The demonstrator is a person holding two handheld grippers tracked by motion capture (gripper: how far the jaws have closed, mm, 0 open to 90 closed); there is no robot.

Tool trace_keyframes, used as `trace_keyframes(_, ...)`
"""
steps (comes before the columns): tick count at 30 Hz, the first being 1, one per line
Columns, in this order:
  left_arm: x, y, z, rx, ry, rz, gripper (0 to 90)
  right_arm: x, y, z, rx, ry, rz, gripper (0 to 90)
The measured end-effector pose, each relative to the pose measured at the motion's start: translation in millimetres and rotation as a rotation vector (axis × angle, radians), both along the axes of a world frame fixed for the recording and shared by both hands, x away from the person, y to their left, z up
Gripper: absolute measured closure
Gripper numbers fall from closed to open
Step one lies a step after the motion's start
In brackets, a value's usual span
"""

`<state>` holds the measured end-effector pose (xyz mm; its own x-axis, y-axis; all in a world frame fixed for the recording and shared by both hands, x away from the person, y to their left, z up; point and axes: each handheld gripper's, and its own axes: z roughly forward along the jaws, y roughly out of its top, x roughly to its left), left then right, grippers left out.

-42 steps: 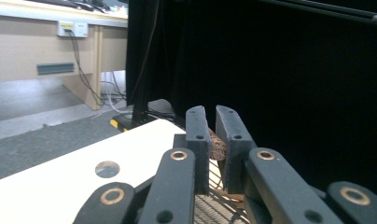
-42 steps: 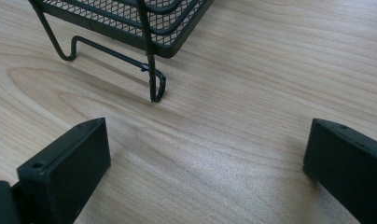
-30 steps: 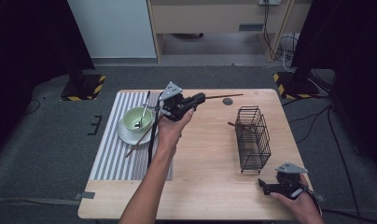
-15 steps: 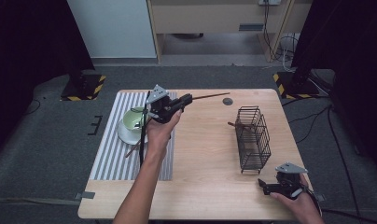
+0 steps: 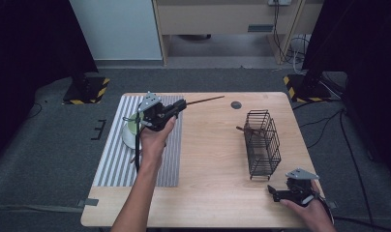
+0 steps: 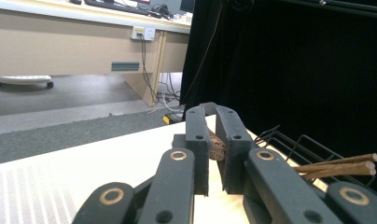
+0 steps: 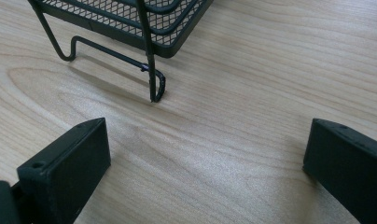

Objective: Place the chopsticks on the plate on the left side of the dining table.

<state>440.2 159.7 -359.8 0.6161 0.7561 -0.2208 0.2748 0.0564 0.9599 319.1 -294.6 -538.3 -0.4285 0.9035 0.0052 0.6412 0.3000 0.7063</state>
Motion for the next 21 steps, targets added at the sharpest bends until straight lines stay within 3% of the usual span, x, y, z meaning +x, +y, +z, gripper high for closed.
trace_keyframes(8,-5.2,10.3,-7.1,0.022,0.006,0.023,83.8,0.0,0.0,0.0,0.0,0.0,-0.001,0.6)
trace_keyframes(21,-9.8,24.8,-20.0,0.019,0.027,0.048,83.8,0.0,0.0,0.0,0.0,0.0,-0.001,0.6)
